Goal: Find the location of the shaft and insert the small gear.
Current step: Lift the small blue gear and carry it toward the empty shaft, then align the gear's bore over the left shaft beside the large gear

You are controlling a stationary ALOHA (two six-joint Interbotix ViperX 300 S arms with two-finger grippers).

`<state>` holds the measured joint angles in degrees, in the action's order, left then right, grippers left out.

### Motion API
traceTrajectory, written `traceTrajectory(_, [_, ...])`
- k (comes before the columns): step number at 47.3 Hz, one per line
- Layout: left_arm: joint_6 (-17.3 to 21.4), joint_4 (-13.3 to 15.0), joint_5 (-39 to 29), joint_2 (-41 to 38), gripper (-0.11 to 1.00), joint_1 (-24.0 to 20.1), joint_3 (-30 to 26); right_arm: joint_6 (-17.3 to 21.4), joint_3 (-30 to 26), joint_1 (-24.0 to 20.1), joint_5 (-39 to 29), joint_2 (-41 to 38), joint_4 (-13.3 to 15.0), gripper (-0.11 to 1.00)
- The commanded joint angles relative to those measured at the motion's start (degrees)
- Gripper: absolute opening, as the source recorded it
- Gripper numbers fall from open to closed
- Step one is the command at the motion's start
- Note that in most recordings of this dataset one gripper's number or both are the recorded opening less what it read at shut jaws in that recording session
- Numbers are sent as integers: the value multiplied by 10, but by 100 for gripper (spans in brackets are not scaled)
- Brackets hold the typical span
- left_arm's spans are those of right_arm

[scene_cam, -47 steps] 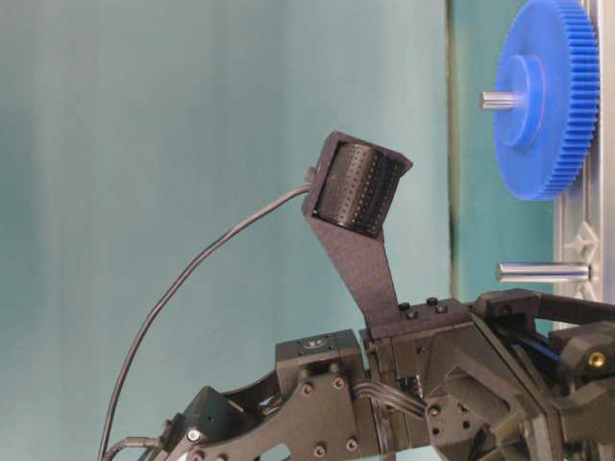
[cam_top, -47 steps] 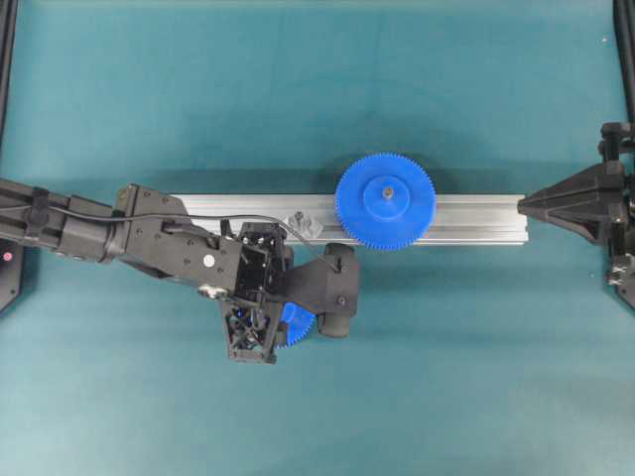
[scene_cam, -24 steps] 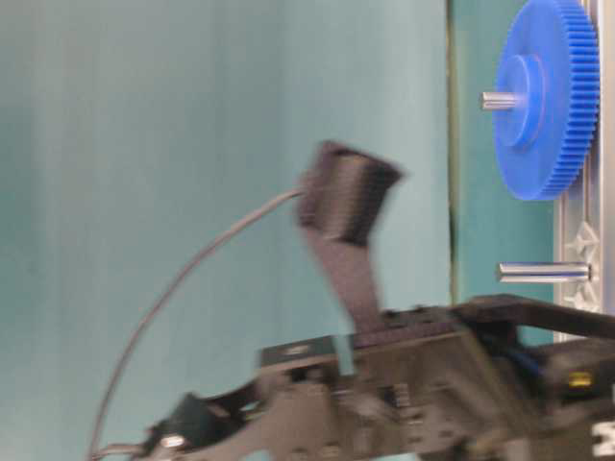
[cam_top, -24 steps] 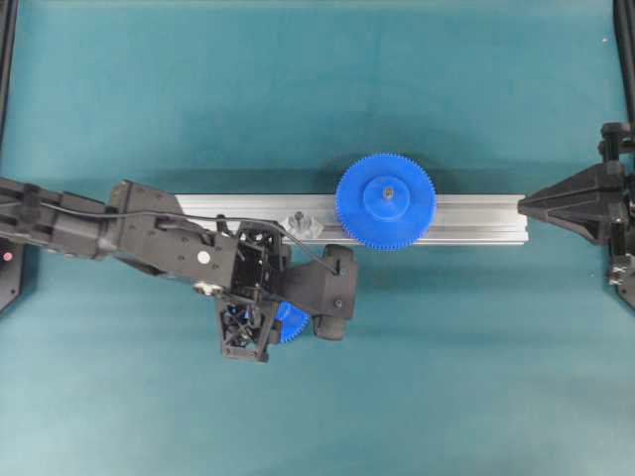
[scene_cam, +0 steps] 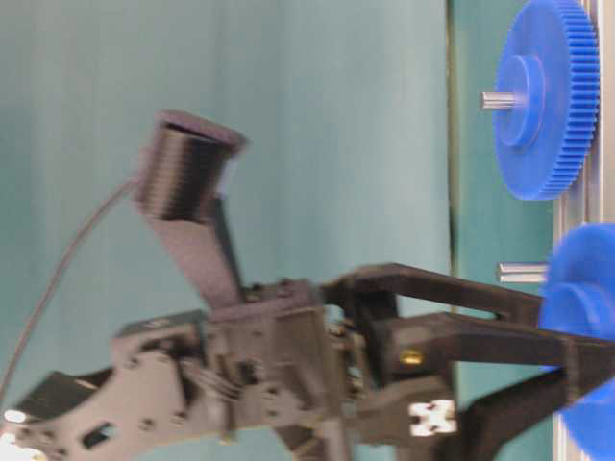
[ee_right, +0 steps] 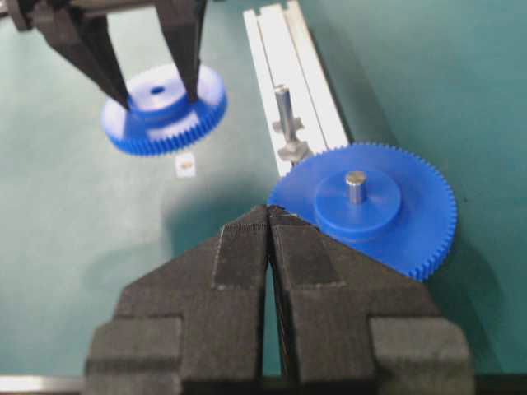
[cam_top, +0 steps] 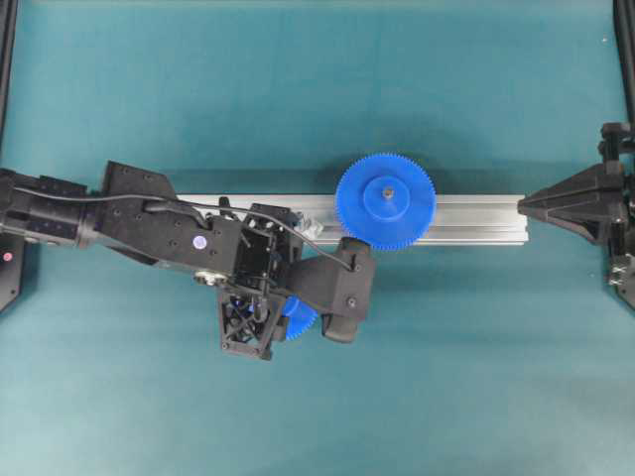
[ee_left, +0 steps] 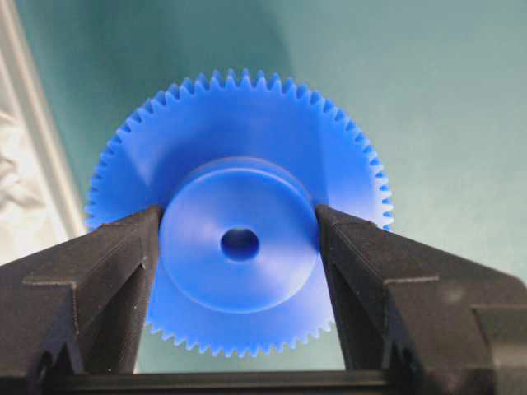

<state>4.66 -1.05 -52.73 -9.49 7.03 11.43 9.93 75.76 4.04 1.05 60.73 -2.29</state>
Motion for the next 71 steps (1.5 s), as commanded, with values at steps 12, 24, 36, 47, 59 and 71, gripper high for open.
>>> traceTrajectory(12, [12, -3, -30, 47, 64, -13, -49, 5, -6, 2, 3, -4, 0, 1])
traceTrajectory(24, [17, -3, -41, 73, 64, -38, -59, 5, -5, 2, 4, -4, 0, 1])
traceTrajectory(36, [36, -4, -49, 75, 64, -52, -74, 5, -5, 2, 4, -4, 0, 1])
traceTrajectory(47, [56, -4, -53, 69, 64, -67, -95, 5, -4, 2, 4, -4, 1, 1])
traceTrajectory(59, [62, -4, -83, 53, 64, -73, -111, 5, -4, 2, 3, -4, 0, 1])
traceTrajectory(71, [62, -4, -88, 40, 64, -74, -112, 5, -4, 2, 4, -4, 0, 1])
